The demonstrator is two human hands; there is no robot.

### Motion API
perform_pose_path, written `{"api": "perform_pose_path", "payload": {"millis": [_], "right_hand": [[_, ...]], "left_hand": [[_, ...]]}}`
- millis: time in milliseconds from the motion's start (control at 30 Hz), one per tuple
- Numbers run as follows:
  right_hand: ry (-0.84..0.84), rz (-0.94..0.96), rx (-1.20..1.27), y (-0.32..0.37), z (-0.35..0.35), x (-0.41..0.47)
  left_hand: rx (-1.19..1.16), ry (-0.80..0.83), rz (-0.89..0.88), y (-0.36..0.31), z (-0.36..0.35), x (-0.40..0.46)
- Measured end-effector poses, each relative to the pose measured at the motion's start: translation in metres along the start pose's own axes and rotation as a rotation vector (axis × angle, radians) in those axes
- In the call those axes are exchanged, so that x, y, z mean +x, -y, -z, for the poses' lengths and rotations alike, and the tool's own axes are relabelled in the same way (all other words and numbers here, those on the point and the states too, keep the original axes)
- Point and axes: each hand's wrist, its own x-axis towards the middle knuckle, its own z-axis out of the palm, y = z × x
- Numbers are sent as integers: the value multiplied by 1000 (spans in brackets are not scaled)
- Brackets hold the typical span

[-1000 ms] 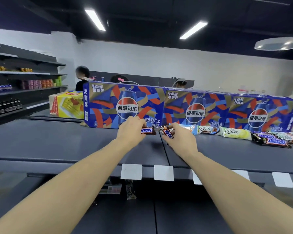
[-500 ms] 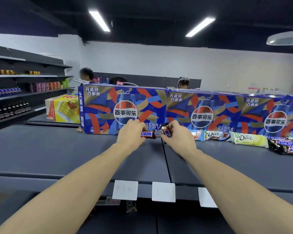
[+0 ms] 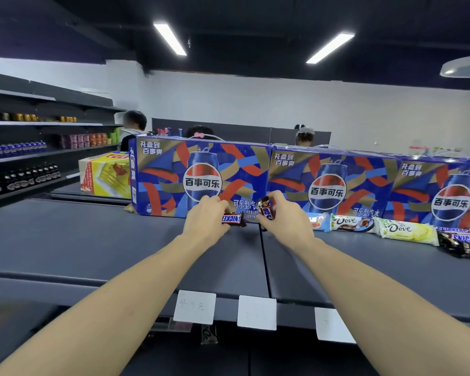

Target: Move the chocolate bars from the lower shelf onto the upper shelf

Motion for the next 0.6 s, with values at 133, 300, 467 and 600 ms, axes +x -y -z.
{"api": "perform_pose_path", "payload": {"millis": [133, 300, 467, 600], "right_hand": [[31, -35, 129, 1, -8, -1], [66, -88, 137, -4, -16, 2], [98, -233, 295, -6, -26, 10], [106, -329, 322, -7, -31, 14]], "left_hand": [[12, -3, 33, 6, 2, 2], [14, -8, 30, 9, 3, 1], [36, -9, 37, 14, 4, 2], [33, -8, 38, 16, 1, 5]]}}
